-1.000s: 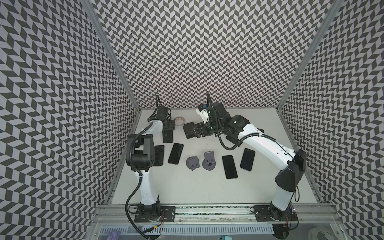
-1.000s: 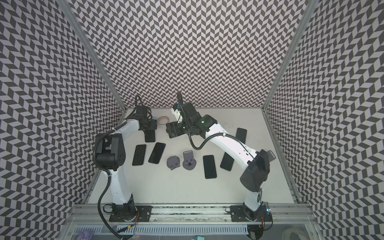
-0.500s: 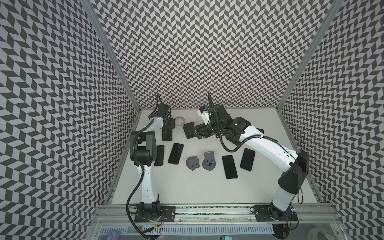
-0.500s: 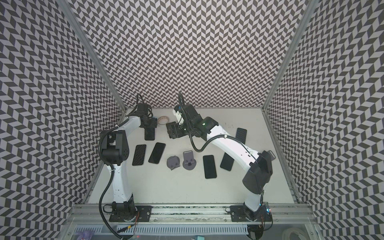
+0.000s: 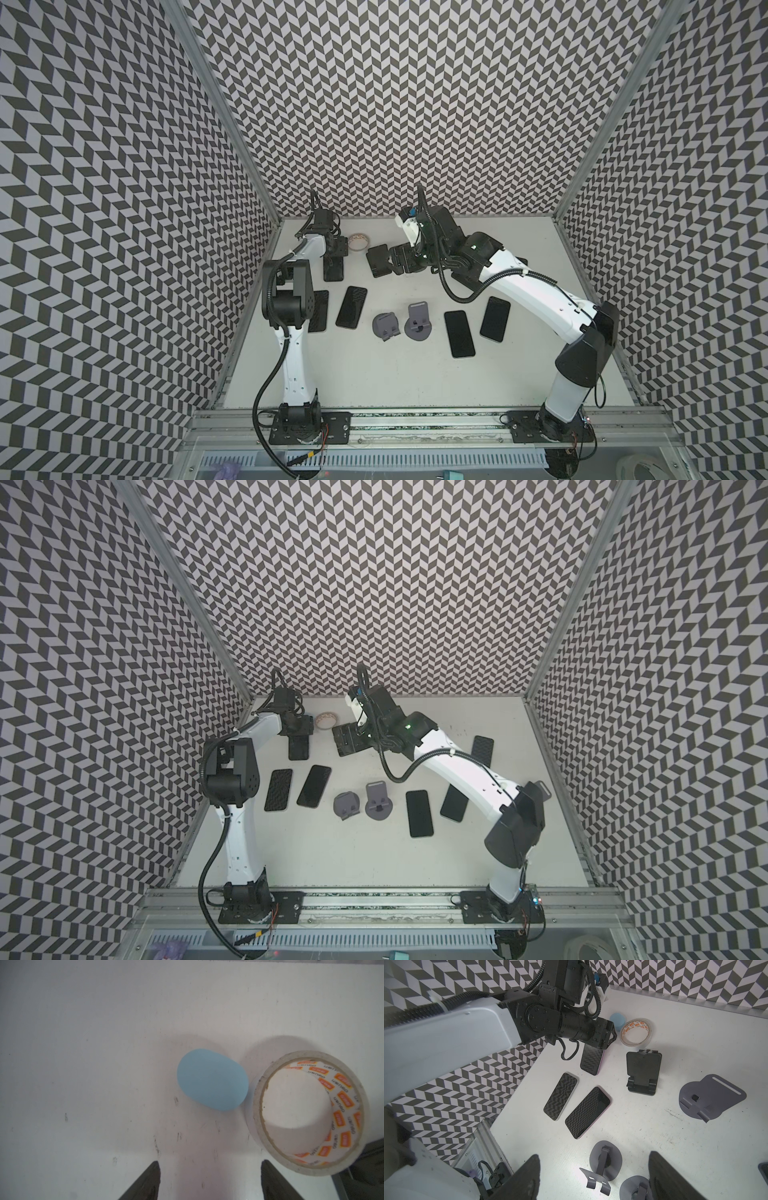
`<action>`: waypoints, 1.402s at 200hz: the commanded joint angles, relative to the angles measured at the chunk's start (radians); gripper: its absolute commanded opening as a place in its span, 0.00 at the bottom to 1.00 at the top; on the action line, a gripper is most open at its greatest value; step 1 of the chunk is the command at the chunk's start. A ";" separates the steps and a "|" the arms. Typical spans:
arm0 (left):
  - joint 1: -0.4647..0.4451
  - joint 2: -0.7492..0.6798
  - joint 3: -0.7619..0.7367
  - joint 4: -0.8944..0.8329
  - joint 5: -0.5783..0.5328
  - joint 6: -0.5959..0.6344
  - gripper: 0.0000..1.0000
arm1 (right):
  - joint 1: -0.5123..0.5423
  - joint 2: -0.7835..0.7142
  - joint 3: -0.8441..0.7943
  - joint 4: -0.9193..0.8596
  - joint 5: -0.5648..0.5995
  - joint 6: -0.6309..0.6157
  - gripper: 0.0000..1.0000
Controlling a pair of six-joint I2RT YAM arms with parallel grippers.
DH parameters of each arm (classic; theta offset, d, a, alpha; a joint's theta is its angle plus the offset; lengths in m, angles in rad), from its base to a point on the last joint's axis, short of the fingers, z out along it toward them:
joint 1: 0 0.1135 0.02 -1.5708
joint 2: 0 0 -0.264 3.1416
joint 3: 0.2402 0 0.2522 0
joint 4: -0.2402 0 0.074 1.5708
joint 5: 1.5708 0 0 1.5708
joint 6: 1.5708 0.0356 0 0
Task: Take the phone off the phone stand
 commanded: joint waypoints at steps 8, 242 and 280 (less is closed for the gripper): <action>0.015 0.055 -0.039 0.050 -0.008 -0.014 0.52 | 0.007 0.015 0.026 0.022 0.012 -0.015 0.79; 0.024 0.026 -0.155 0.037 -0.002 -0.103 0.69 | 0.007 -0.089 -0.075 0.060 0.014 -0.021 0.80; 0.024 0.024 -0.164 0.037 -0.003 -0.107 0.72 | 0.006 -0.086 -0.071 0.070 0.004 -0.020 0.80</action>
